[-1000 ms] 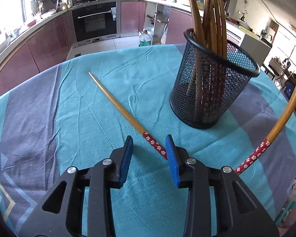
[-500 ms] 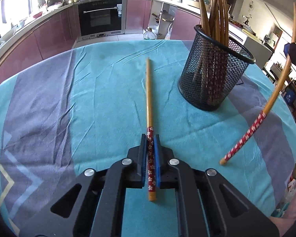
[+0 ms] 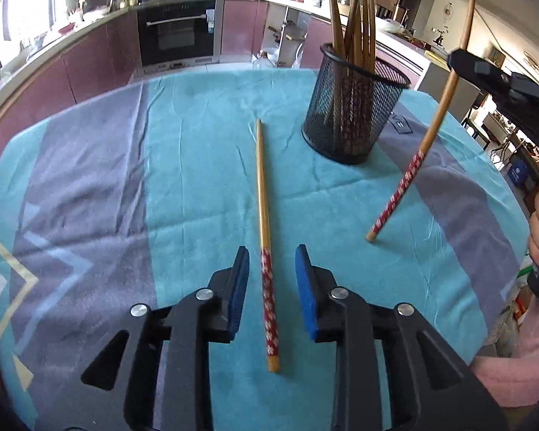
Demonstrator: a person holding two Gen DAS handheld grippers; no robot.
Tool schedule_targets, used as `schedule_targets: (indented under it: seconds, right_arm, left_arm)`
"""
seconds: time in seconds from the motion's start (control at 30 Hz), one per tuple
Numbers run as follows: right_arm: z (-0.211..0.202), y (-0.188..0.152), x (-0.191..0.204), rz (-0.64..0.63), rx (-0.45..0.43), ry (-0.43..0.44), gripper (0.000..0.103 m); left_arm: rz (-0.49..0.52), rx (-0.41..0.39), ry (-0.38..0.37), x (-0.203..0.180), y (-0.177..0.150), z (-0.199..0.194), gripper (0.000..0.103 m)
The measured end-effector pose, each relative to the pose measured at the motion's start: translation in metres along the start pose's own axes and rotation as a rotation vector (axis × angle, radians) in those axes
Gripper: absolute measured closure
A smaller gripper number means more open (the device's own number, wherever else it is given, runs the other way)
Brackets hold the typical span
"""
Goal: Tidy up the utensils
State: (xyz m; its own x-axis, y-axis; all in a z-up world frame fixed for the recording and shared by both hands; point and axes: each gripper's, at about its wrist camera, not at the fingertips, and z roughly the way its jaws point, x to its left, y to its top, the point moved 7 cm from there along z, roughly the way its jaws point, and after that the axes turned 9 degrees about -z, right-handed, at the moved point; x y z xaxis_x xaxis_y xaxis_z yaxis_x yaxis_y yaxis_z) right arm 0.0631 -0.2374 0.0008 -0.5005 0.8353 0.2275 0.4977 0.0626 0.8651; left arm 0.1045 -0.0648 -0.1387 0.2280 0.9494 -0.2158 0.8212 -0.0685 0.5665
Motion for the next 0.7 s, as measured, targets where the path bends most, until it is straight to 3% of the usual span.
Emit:
schedule_targets:
  seconds: [0.1,0.33,0.7]
  right_arm:
    - [0.0,-0.001,-0.001,0.0,0.0,0.002,0.098]
    - [0.0,-0.002,-0.003,0.006,0.003,0.004,0.098]
    - [0.003,-0.002,-0.007,0.014,0.008,0.008,0.097]
  left_arm:
    - [0.021,-0.023,0.024,-0.005,0.02,0.009,0.077]
    - [0.019,0.009,0.033,-0.007,0.049,0.039,0.078]
    - [0.04,0.008,0.084,-0.012,0.063,0.064,0.086]
